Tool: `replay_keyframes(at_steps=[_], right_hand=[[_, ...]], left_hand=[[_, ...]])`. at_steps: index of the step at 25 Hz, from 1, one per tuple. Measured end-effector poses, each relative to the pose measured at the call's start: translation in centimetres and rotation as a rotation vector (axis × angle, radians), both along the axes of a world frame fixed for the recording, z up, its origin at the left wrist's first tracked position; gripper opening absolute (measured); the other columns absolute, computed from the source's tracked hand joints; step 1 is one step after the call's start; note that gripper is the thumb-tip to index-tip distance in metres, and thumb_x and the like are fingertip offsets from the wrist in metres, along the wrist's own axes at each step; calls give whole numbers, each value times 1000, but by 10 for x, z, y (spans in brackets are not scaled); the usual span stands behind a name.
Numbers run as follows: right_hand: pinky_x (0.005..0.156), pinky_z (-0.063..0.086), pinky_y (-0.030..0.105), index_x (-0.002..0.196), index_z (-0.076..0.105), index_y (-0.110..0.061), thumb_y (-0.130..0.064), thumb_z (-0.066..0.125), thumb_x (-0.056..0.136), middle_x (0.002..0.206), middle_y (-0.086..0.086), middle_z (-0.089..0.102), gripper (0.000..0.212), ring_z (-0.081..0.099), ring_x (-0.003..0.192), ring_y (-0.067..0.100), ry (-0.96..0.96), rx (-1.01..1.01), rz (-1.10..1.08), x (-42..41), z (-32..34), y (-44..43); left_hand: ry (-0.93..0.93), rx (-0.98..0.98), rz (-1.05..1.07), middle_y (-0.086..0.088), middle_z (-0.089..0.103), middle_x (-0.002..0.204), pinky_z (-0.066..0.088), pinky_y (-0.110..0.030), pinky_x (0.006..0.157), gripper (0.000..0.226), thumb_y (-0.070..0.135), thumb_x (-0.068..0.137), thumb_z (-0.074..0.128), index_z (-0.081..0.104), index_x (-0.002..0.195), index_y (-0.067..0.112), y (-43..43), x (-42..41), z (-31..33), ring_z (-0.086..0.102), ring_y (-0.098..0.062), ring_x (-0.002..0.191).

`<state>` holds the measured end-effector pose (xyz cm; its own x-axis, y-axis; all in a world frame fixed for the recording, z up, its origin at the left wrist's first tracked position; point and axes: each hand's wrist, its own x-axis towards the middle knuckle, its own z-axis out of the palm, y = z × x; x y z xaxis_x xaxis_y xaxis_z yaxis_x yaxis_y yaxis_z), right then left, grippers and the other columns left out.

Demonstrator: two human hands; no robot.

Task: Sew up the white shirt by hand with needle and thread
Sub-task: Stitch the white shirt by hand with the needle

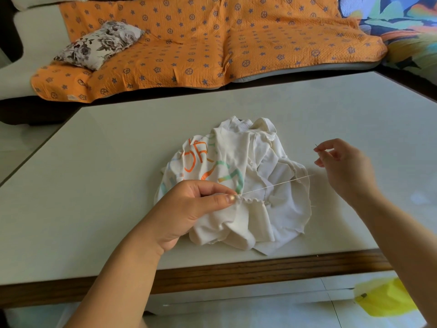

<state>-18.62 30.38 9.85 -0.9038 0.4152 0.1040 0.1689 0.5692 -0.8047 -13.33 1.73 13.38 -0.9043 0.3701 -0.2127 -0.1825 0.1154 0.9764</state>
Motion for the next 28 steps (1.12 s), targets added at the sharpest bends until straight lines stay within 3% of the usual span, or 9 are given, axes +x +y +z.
replay_keyframes(at_steps=[5,8,11,14,18,22,28], right_hand=[[65,42,33,99,65,-27,-20,50,97,86,1,70,16,62,87,27,-47,99,0,2,-5,-2],[61,40,28,103,64,-24,-21,49,98,85,-4,71,16,65,81,21,91,134,13,14,16,-23],[47,42,25,95,65,-18,-14,54,97,80,-4,75,11,62,50,13,82,-259,243,44,48,-60],[43,49,30,95,63,-9,-11,54,98,89,-4,76,10,72,58,25,-142,-456,555,73,57,-89],[65,62,37,94,66,-10,-8,55,97,77,3,75,12,75,70,24,-154,-470,542,80,51,-94],[66,61,27,96,70,-11,-1,53,96,76,6,75,20,75,71,20,-91,-493,505,78,50,-91],[70,59,23,91,74,-23,-10,60,93,71,-1,76,20,74,70,12,-144,-313,563,79,50,-88]], left_hand=[[-11,-12,-7,8,76,84,48,-14,80,7,23,72,80,80,77,28,1,1,2,68,0,88],[-3,-21,16,6,76,88,47,-21,88,7,27,72,82,80,79,28,1,2,1,68,-3,92],[42,-54,27,6,76,91,47,-30,95,14,33,67,77,80,80,30,3,3,1,68,-6,95],[88,-79,22,6,76,92,49,-32,96,20,38,65,73,79,83,31,3,3,1,68,-8,97],[142,-151,13,7,76,94,49,-31,94,18,41,71,78,79,86,30,-3,1,-1,67,-7,99],[163,-190,14,8,76,85,47,-21,81,20,42,66,73,79,81,30,-4,0,-1,67,-1,85],[174,-156,26,5,76,87,51,-20,80,18,33,66,74,78,83,26,-5,-2,0,69,-5,87]])
